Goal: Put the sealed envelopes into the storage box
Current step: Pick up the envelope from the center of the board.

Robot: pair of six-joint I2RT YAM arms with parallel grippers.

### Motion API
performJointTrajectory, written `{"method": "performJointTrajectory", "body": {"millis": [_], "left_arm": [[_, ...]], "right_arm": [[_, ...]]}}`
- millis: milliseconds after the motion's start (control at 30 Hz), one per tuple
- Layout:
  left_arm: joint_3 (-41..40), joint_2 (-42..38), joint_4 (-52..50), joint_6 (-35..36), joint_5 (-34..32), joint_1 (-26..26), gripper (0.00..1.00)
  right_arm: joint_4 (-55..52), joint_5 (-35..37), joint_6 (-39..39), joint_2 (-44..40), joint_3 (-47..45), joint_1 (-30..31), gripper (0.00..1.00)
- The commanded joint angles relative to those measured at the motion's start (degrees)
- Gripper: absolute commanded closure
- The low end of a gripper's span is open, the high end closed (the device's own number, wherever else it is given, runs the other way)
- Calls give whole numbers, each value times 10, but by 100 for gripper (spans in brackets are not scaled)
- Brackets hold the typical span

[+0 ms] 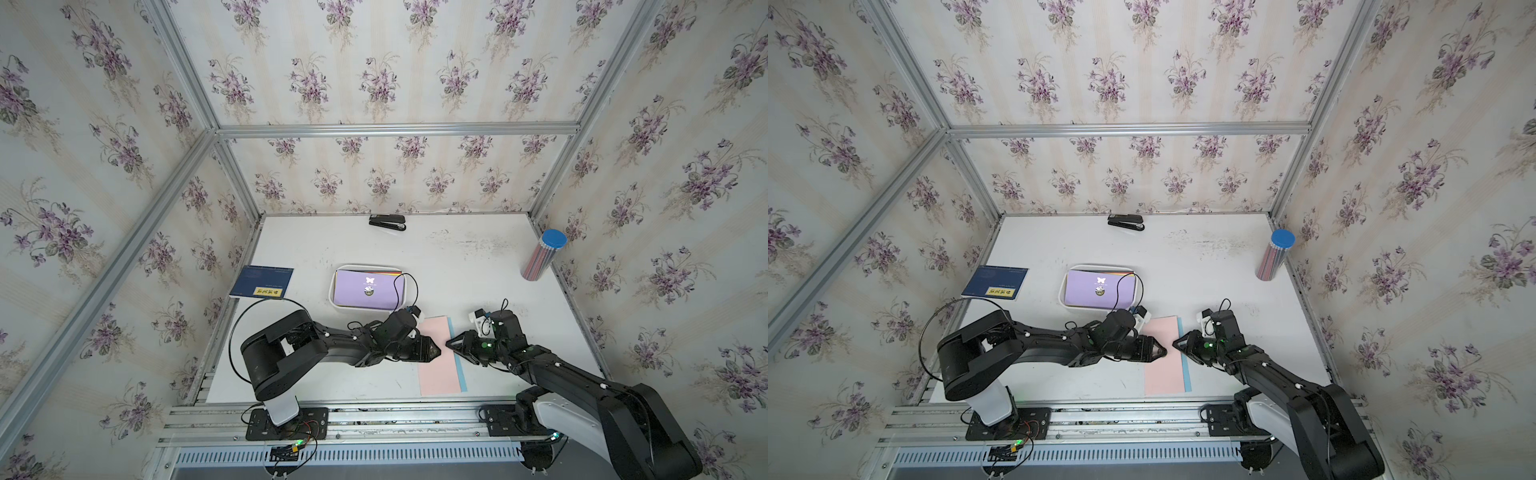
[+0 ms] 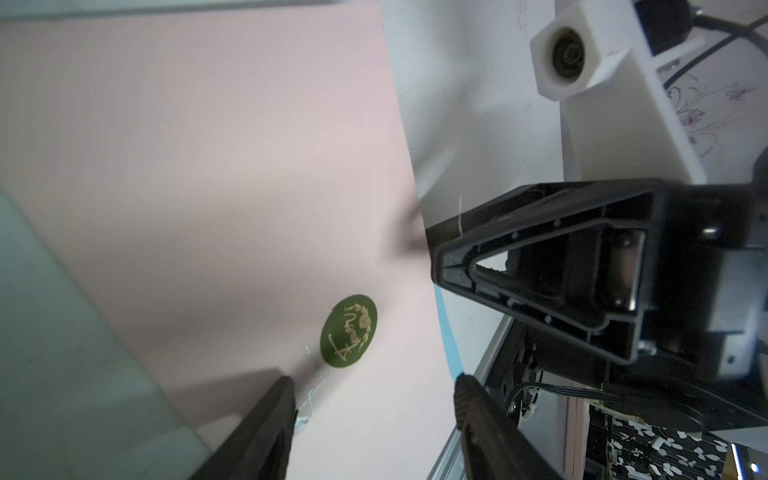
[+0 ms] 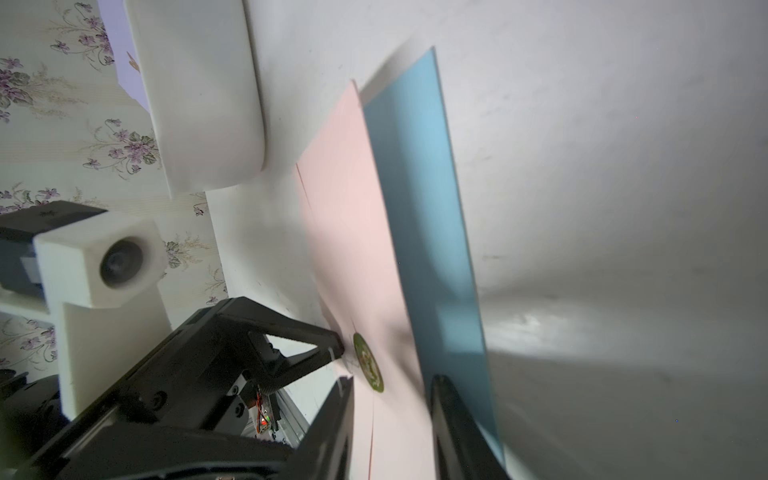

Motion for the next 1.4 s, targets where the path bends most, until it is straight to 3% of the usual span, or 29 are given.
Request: {"method": "performJointTrajectory", "body": {"millis": [0,300,567,733,1000,1200,1367], "left_arm": [[-8,11,-47,-4,-15,0,36],[-9,12,-46,-3,-14,0,36],[-9,17,-43,-4,-14,0,36],[-9,19,-42,-4,-12,0,36],[-8,19,-42,-4,-14,0,36],[-6,-3,-48,2,-14,1,33],[20,-60,-113,31,-21,2,27]], "right_arm": [[41,-55,10,-6,-1,2,65],[92,-73,39,-52,-10,2,65],[41,-41,-24,-15,-8,2,68],[45,-34,-41,2,-8,2,76],[50,-27,-59,-9,-8,2,100],[35,-7,-68,-30,-3,2,100],[28,4,-62,-49,6,2,100]]}}
